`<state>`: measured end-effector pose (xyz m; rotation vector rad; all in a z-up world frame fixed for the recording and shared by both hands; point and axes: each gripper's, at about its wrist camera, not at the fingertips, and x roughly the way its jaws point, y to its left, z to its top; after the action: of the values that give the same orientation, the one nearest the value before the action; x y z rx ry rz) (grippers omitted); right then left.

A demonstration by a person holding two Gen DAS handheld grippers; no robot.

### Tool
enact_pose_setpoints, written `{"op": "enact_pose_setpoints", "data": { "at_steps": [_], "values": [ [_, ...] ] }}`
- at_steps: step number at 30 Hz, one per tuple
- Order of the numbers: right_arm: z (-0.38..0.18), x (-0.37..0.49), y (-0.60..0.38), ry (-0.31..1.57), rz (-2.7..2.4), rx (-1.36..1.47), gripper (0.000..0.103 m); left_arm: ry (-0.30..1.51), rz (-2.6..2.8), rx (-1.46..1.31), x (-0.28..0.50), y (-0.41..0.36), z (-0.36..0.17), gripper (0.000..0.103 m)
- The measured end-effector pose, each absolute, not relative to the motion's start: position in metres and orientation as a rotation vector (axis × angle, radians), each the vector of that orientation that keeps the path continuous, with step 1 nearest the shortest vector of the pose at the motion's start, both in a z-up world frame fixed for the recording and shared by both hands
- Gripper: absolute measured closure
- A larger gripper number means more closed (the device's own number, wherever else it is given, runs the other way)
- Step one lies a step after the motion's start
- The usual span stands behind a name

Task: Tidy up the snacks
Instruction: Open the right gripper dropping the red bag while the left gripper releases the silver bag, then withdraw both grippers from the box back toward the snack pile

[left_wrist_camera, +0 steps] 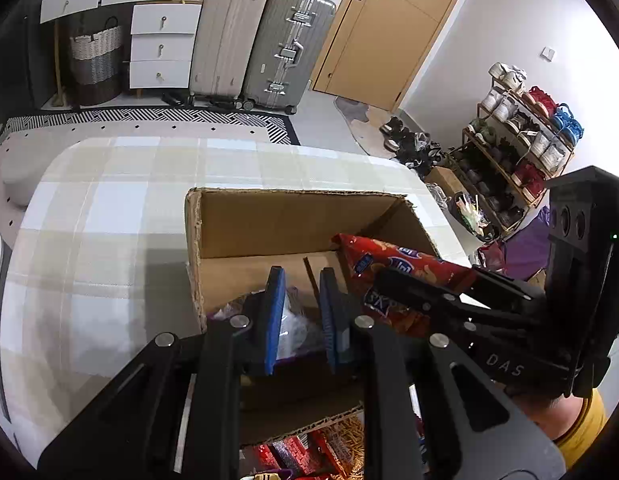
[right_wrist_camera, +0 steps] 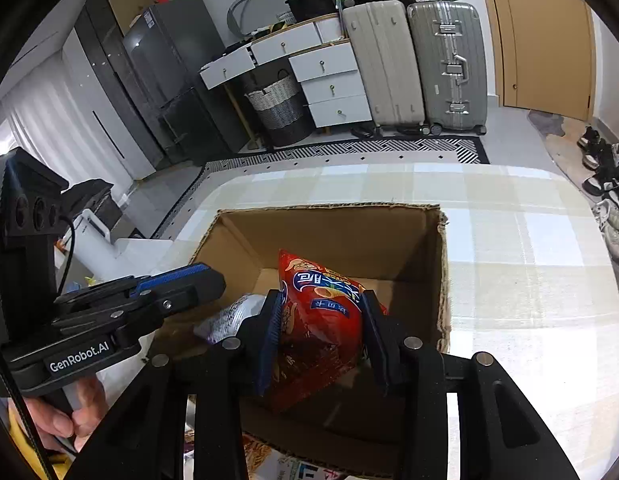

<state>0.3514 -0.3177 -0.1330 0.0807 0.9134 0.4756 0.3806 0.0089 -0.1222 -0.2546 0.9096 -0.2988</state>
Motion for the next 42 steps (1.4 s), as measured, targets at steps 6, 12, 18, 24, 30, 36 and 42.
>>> {"op": "enact_pose_setpoints", "data": {
  "at_steps": [6, 12, 18, 24, 30, 36, 42],
  "values": [
    [-0.13, 0.349, -0.317, 0.918, 0.477, 0.085, 0.05, 0.88, -0.287, -0.261, 0.367, 0.019, -0.111, 0.088],
    [-0.115, 0.34, -0.326, 0.885, 0.472, 0.135, 0.04, 0.848, -0.249, -0.24, 0.334, 0.034, -0.083, 0.079],
    [-0.072, 0.302, -0.331, 0.775, 0.481, 0.122, 0.04, 0.764, -0.175, -0.225, 0.284, 0.041, -0.049, 0.039],
    [-0.028, 0.249, -0.336, 0.665, 0.496, 0.108, 0.04, 0.685, -0.141, -0.179, 0.226, 0.037, -0.012, 0.028],
    [0.007, 0.175, -0.334, 0.522, 0.492, 0.045, 0.016, 0.571, -0.119, -0.12, 0.147, 0.027, 0.031, 0.022],
    [0.031, 0.099, -0.336, 0.379, 0.493, 0.001, 0.004, 0.497, -0.11, -0.122, 0.071, 0.022, 0.063, 0.004],
    [0.045, 0.038, -0.353, 0.313, 0.502, 0.052, 0.001, 0.404, -0.082, -0.117, -0.006, 0.023, 0.091, 0.0]
  ]
}}
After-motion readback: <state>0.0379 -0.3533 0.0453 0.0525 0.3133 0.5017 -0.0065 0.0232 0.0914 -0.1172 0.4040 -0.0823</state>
